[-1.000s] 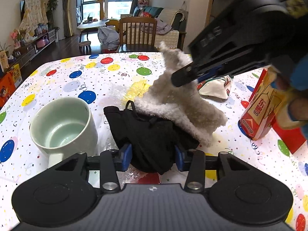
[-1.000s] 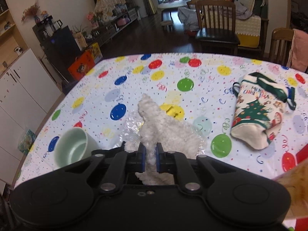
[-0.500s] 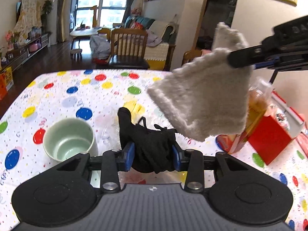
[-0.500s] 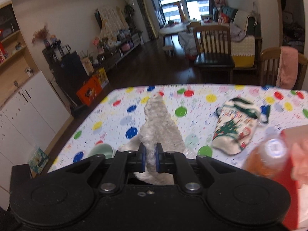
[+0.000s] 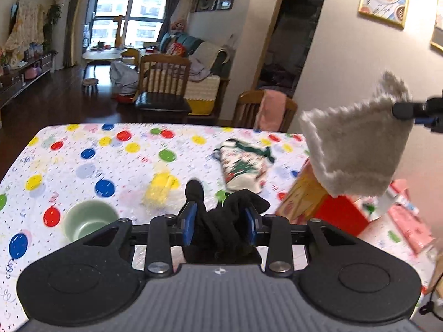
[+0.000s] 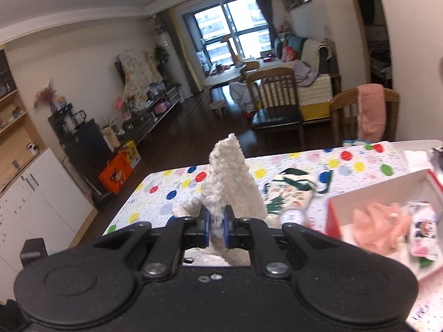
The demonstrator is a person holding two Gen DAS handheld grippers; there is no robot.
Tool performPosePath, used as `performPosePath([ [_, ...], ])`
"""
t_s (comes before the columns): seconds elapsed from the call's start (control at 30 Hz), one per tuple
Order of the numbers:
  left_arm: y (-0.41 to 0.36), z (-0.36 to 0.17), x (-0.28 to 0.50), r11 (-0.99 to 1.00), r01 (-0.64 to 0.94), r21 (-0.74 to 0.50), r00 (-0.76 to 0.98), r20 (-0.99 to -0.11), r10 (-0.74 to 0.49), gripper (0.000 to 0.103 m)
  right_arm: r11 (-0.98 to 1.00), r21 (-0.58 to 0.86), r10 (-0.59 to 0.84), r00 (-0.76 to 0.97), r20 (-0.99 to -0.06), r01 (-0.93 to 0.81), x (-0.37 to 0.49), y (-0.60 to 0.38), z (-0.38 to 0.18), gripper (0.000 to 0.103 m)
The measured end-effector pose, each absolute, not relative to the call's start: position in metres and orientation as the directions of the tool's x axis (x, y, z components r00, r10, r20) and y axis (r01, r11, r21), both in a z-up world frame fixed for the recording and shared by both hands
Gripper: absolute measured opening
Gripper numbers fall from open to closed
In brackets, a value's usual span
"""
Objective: Organize soft objects
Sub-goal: 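Lift the mask and towel and carry both tools over the shoebox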
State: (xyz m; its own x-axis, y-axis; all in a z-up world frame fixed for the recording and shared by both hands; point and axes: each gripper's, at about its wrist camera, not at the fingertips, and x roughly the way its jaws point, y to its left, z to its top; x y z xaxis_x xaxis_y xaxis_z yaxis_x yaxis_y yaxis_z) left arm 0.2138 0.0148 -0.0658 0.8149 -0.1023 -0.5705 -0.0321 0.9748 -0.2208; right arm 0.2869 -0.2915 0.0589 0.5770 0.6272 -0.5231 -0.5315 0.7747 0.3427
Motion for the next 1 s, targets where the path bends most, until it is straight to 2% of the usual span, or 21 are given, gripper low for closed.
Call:
performPosePath([
  [0.3, -0.009, -0.019, 0.218, 0.96, 0.053, -0.276, 0.826, -0.528, -0.198, 0.035, 0.835, 0.295, 0.549, 0.661, -0.511, -0.465, 0.285, -0.355, 0.076, 0.008],
  [0.53, -0.051, 0.011, 0.227, 0.96, 0.118, -0.252, 0.843, -0.485, -0.231, 0.035, 0.875, 0.27, 0.484, 0.714, -0.506, -0.402, 0.299, -0.404, 0.076, 0.008],
  [1.0, -0.163, 0.042, 0.281, 0.944, 0.241, -0.226, 0.829, -0.457, -0.321, 0.035, 0.911, 0.26, 0.411, 0.742, -0.53, -0.32, 0.352, -0.492, 0.045, 0.008],
])
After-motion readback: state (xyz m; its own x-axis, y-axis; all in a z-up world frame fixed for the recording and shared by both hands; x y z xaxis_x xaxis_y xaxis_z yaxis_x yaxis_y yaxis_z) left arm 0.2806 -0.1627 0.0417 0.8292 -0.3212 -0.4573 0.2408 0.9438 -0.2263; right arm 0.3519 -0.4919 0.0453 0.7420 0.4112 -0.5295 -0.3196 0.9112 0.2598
